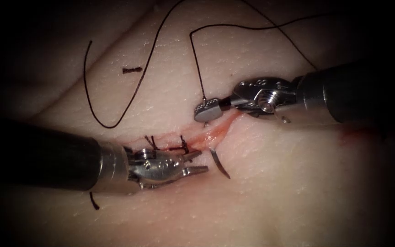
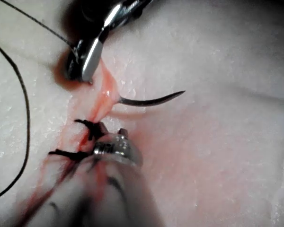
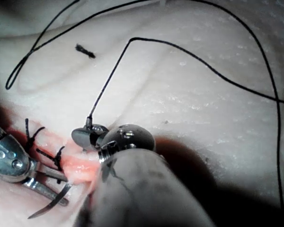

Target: Wound Closure

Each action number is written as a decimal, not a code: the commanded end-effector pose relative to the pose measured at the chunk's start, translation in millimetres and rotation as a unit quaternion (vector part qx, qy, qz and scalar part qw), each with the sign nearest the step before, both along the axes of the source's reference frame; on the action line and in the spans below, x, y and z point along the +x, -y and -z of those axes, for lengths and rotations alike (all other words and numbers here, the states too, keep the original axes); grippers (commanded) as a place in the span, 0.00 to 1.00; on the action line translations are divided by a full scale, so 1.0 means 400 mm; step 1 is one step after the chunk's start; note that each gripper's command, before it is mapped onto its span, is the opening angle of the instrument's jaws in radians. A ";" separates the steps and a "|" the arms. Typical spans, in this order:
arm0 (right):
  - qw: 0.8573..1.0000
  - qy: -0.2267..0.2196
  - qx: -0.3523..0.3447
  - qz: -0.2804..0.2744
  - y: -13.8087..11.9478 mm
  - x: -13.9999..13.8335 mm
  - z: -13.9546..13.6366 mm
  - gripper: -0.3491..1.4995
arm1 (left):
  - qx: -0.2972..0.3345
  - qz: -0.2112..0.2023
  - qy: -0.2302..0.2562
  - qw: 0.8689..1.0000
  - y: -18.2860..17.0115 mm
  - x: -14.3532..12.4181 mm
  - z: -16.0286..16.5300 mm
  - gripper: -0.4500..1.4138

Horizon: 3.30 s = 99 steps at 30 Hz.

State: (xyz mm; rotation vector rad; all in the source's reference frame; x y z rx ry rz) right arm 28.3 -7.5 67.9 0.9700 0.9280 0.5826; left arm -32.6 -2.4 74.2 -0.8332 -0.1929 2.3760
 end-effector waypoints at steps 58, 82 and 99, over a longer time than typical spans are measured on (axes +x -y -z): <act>0.993 -0.038 -0.060 -0.098 -0.0087 -0.0148 -0.0060 0.59 | -0.186 -0.074 0.126 0.972 -0.0070 -0.0116 0.0080 0.00; 0.995 -0.061 -0.009 -0.073 0.0014 -0.0206 -0.0001 0.35 | -0.038 0.012 0.358 0.933 -0.0055 -0.0102 0.0416 0.00; 0.986 -0.044 0.121 -0.110 0.0002 -0.0216 0.0098 0.83 | -0.264 -0.101 0.201 0.938 -0.0124 -0.0068 0.0534 0.00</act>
